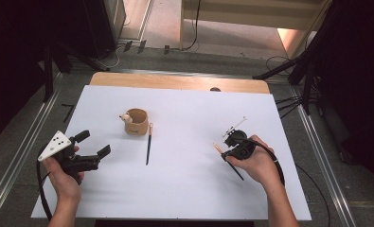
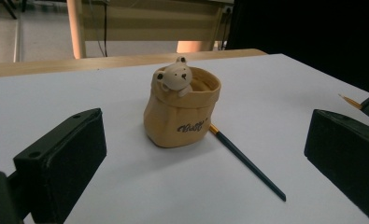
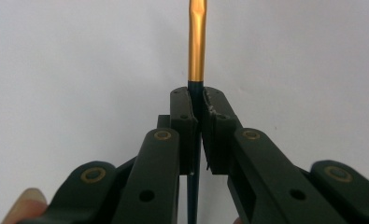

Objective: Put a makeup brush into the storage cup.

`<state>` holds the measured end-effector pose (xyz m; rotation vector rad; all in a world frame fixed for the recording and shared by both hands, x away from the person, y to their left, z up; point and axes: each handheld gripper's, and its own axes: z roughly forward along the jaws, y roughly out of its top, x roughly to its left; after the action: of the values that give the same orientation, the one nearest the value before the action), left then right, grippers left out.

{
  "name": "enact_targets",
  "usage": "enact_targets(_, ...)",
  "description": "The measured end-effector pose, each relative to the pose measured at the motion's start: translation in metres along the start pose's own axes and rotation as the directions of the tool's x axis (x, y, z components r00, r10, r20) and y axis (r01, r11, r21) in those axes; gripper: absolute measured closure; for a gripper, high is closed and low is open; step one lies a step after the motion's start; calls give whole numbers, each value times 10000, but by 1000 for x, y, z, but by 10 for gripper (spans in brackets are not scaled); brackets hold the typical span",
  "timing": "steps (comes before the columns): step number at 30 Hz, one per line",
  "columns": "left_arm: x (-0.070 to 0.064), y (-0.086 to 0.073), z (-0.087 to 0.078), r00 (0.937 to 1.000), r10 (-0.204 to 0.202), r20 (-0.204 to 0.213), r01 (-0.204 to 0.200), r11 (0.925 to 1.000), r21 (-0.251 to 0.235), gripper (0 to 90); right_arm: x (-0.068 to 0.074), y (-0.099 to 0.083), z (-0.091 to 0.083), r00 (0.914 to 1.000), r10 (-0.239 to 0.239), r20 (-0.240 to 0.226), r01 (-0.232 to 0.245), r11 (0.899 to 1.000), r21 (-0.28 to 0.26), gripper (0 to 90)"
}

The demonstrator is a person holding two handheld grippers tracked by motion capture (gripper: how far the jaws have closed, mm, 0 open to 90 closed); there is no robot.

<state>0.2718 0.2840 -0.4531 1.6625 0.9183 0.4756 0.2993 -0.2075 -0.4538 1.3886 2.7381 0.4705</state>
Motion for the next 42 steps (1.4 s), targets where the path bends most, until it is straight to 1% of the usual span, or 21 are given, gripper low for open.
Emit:
enact_targets(3,-3,2,4,10000,42,61,-42,10000,9,0,2,2,-5,10000,-77,-11,76,9977,-667,849)
enact_targets(4,-4,2,6,9999,48,104,-48,10000,0,0,6,3,-9,9999,-135,85,143,9947,-1017,849)
enact_targets(6,-6,4,9,9999,9,168,-8,10000,-55,0,8,3,-11,9998,-172,-26,168,9934,-1136,849)
enact_targets(8,-8,5,12,9997,32,238,-31,10000,-62,0,12,5,-13,9995,-295,126,310,9887,-1469,849)
enact_targets(10,-10,6,16,9995,77,291,-75,9999,-84,0,16,6,-16,9995,-262,192,292,9832,-1801,849)
enact_targets(13,-14,6,23,9992,31,401,-29,10000,-53,0,18,8,-20,9992,-343,184,376,9717,-2334,849)
enact_targets(17,-18,5,29,9982,181,566,-183,9998,25,0,19,8,-23,9996,-235,175,276,9543,-2975,849)
enact_targets(20,-21,5,33,9972,250,710,-257,9996,88,0,18,7,-24,9999,-106,-11,96,9358,-3525,849)
enact_targets(21,-22,5,34,9969,300,734,-310,9994,125,0,16,7,-25,9999,-119,-34,97,9249,-3800,849)
enact_targets(22,-23,5,35,9965,318,773,-330,9994,137,0,17,6,-25,10000,-14,-46,-5,9203,-3912,849)
enact_targets(23,-24,5,36,9958,367,839,-382,9991,161,0,17,6,-25,10000,1,-78,-33,9126,-4089,849)
enact_targets(24,-24,5,36,9954,378,883,-393,9991,160,0,17,5,-26,9998,23,-207,-110,9030,-4295,849)
enact_targets(26,-25,6,36,9947,292,990,-303,9995,99,0,17,5,-26,9993,76,-360,-233,8880,-4592,849)
enact_targets(27,-26,6,36,9940,266,1060,-272,9996,36,0,17,4,-26,9989,20,-469,-241,8788,-4766,849)
enact_targets(28,-27,7,36,9936,324,1081,-329,9995,31,0,18,4,-26,9980,10,-627,-312,8744,-4842,849)
enact_targets(31,-31,8,37,9918,402,1217,-410,9991,45,0,20,4,-26,9985,39,-543,-316,8529,-5211,849)
enact_targets(34,-33,8,37,9904,363,1331,-370,9993,31,0,22,3,-28,9974,263,-671,-598,8210,-5678,849)
enact_targets(36,-34,9,38,9897,374,1380,-384,9993,44,0,23,2,-29,9968,491,-631,-771,8003,-5946,849)
enact_targets(37,-35,9,38,9895,366,1397,-375,9993,37,0,24,2,-29,9966,521,-640,-802,7943,-6023,849)
enact_targets(39,-37,9,38,9887,342,1458,-344,9994,-7,0,25,2,-29,9963,486,-705,-820,7785,-6223,849)
enact_targets(42,-40,9,41,9871,379,1558,-387,9993,18,0,27,2,-29,9964,431,-730,-801,7605,-6444,848)
